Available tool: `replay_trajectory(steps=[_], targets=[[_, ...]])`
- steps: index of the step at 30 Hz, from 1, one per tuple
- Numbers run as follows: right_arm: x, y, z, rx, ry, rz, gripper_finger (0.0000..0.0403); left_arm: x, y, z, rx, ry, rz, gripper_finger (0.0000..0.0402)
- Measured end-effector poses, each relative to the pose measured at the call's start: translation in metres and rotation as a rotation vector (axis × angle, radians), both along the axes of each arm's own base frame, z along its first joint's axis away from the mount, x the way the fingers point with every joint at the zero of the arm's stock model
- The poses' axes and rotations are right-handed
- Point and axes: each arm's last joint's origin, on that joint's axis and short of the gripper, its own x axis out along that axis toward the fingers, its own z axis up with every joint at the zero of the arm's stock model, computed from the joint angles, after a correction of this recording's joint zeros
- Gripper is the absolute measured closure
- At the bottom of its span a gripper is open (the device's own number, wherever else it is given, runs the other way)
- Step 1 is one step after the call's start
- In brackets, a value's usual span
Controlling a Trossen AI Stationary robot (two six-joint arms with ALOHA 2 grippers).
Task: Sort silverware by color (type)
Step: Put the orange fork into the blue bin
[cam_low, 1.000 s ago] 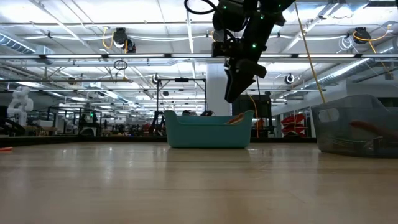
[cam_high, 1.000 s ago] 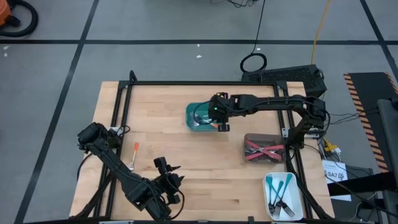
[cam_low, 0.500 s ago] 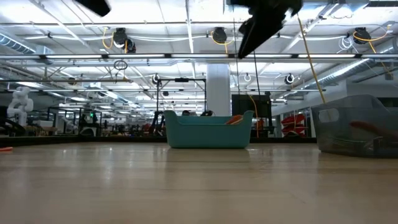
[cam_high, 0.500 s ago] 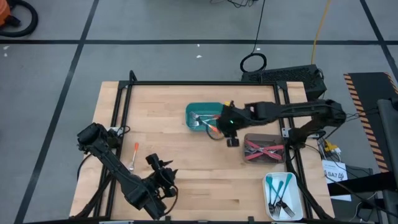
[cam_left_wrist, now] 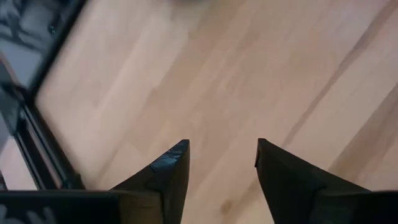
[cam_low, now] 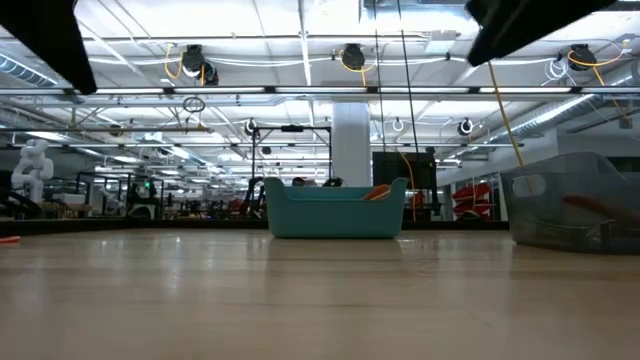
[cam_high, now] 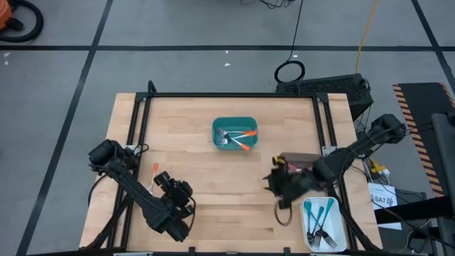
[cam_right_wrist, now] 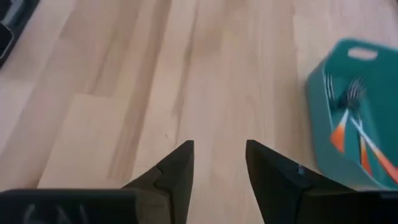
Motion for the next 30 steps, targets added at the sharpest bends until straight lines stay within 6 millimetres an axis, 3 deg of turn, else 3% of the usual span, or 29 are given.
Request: replay_trajectory(steps=[4, 9, 16, 18, 23, 30], targets=[[-0.01, 0.019, -0.012, -0.039, -0.074, 0.056, 0.0264, 0.002, 0.002, -0.001, -0.05, 0.043, 0.027, 0.0239], [-0.017, 0.03, -0.027, -0.063, -0.136, 0.14, 0.0264, 0.001, 0.004, -0.001, -0.024, 0.062, 0.013, 0.0245], [-0.026, 0.035, -0.044, -0.053, -0.162, 0.181, 0.0264, -0.016, 0.034, -0.015, -0.013, 0.086, 0.062, 0.0245], [-0.028, 0.036, -0.047, -0.044, -0.166, 0.187, 0.0264, -0.027, 0.048, -0.017, -0.071, 0.009, 0.13, 0.0245], [-0.035, 0.041, -0.05, -0.046, -0.159, 0.219, 0.0264, -0.058, 0.08, -0.036, -0.174, -0.026, 0.577, 0.0245], [-0.038, 0.042, -0.054, -0.064, -0.146, 0.238, 0.0264, -0.062, 0.082, -0.048, -0.156, -0.108, 0.66, 0.0245]])
